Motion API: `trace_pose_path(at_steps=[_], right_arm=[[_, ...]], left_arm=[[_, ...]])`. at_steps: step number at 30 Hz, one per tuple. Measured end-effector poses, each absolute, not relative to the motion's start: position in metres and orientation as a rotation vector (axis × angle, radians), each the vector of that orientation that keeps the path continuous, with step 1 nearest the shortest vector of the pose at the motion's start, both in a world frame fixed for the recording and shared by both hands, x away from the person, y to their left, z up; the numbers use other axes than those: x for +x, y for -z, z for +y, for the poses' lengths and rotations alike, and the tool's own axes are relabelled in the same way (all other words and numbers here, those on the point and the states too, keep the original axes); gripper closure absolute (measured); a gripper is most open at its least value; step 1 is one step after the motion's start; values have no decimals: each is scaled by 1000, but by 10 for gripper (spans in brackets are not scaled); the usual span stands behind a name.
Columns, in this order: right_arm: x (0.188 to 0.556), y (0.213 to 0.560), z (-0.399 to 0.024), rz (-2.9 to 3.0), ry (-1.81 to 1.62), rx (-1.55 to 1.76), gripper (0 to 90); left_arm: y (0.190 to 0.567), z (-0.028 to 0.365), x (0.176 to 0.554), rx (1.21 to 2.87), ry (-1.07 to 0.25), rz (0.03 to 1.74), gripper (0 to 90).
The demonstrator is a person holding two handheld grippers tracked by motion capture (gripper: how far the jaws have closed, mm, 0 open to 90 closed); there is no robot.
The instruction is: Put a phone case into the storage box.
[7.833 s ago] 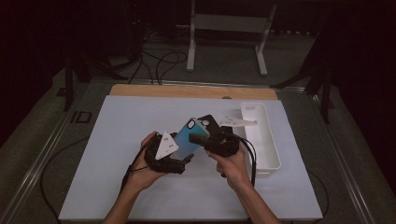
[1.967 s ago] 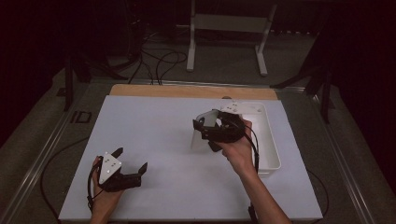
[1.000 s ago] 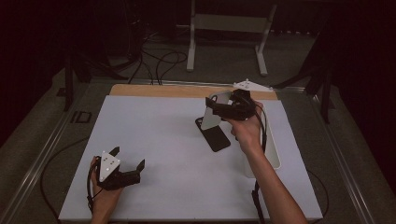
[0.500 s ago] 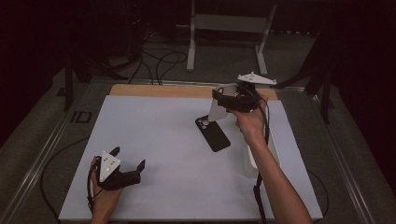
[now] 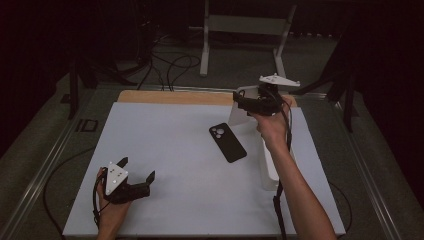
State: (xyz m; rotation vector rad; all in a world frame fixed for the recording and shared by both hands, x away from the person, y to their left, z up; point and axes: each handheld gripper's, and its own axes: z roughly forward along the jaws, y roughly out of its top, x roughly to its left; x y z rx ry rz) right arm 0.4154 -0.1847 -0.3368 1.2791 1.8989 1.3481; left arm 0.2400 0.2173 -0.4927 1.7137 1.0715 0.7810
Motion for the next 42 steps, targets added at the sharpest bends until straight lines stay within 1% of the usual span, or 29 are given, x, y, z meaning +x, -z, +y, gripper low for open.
trace_pose_path(at_steps=[23,42], right_arm=[[426,335,-223,1826,-1259,1354,173],[432,342,-250,1778,-1204,1413,172]], left_arm=[[492,218,240,1714,-772,1079,19],[492,217,241,1720,-775,1075,19]])
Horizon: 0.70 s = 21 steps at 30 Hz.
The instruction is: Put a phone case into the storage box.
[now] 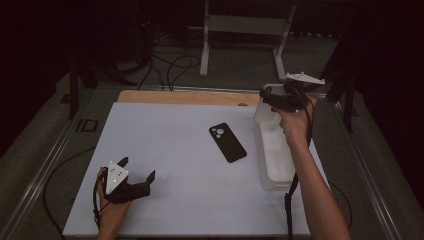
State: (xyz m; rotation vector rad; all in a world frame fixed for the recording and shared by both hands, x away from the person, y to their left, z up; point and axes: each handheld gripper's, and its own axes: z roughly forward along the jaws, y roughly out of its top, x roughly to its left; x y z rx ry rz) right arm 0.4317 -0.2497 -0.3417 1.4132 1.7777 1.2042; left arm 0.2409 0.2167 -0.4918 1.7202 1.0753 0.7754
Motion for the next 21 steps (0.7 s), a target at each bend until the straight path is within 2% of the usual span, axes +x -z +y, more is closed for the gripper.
trace_pose_path(at_steps=[21], right_arm=[[439,356,-267,1740,-1115,1465,172]], left_arm=[[492,216,241,1722,-776,1074,19]])
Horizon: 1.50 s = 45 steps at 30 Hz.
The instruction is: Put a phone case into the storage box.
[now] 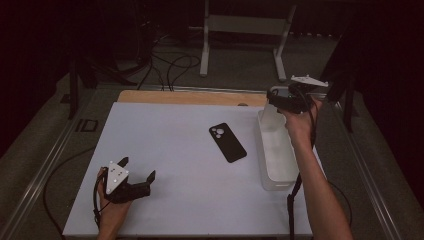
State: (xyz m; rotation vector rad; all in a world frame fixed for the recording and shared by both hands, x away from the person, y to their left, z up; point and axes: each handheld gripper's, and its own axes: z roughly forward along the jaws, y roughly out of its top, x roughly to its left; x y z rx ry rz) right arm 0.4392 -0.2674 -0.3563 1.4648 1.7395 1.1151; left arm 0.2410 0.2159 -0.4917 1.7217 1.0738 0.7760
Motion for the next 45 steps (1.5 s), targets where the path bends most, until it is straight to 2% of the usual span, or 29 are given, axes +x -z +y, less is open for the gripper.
trace_pose_path(at_steps=[45], right_arm=[[460,421,-265,1808,-957,1570,171]], left_arm=[[492,216,241,1722,-776,1074,20]])
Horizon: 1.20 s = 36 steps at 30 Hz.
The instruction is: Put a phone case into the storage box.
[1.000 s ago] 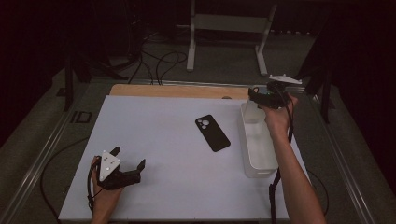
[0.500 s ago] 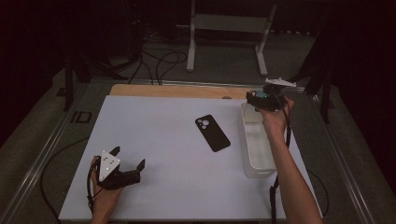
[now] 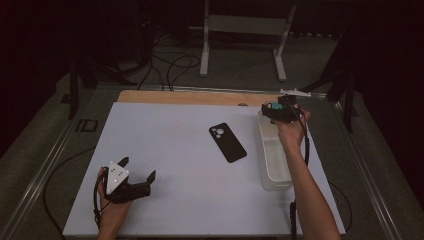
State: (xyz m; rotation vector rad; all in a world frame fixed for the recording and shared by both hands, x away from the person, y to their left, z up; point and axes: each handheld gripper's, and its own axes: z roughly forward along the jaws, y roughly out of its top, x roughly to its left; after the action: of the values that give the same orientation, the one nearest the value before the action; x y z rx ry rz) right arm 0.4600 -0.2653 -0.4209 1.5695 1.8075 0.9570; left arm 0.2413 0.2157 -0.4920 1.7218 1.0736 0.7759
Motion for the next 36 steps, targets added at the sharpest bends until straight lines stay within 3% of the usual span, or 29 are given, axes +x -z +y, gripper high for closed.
trace_pose_path(at_steps=[36], right_arm=[[470,443,-262,1800,-907,1593,169]], left_arm=[[491,216,241,1719,-778,1073,20]])
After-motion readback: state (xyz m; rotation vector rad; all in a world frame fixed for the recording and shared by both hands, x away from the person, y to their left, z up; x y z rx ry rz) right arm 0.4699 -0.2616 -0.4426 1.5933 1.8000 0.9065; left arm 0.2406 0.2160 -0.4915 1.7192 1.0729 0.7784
